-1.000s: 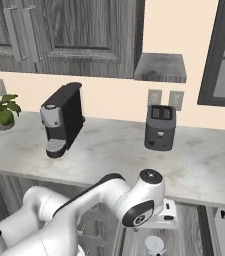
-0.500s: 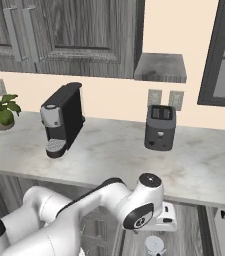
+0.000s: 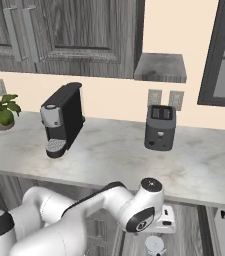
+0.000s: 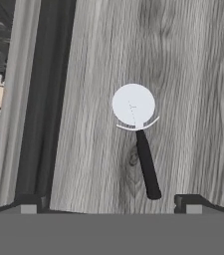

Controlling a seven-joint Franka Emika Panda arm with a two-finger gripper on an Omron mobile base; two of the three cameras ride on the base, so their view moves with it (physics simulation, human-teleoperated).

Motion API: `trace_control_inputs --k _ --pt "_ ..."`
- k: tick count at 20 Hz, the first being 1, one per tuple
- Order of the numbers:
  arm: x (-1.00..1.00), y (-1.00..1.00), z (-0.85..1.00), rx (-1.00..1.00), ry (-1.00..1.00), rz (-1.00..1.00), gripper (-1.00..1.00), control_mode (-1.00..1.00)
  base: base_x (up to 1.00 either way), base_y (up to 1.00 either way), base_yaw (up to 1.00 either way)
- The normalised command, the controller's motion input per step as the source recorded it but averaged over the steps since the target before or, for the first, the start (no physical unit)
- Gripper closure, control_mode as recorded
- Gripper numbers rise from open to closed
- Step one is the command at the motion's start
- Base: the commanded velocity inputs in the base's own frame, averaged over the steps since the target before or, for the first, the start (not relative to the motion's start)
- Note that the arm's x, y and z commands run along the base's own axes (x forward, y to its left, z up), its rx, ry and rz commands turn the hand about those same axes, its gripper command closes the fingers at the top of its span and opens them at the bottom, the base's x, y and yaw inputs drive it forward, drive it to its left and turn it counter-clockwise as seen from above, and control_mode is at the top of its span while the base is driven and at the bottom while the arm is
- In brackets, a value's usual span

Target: Take the pizza cutter from the drawer on the right and place it on the dining counter for cutting.

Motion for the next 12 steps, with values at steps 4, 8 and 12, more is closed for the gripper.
trace_control_inputs --k 4,8,12 --pt "0.0 -0.29 -0.2 0.11 0.0 0.0 -1.0 -1.0 0.0 0.0 0.0" --pt "0.03 -0.06 -0.19 0.01 0.0 0.0 -1.0 -1.0 0.0 0.0 0.0" --pt "0.03 -0.03 -0.2 0.0 0.0 0.0 -1.0 -1.0 0.0 0.0 0.0"
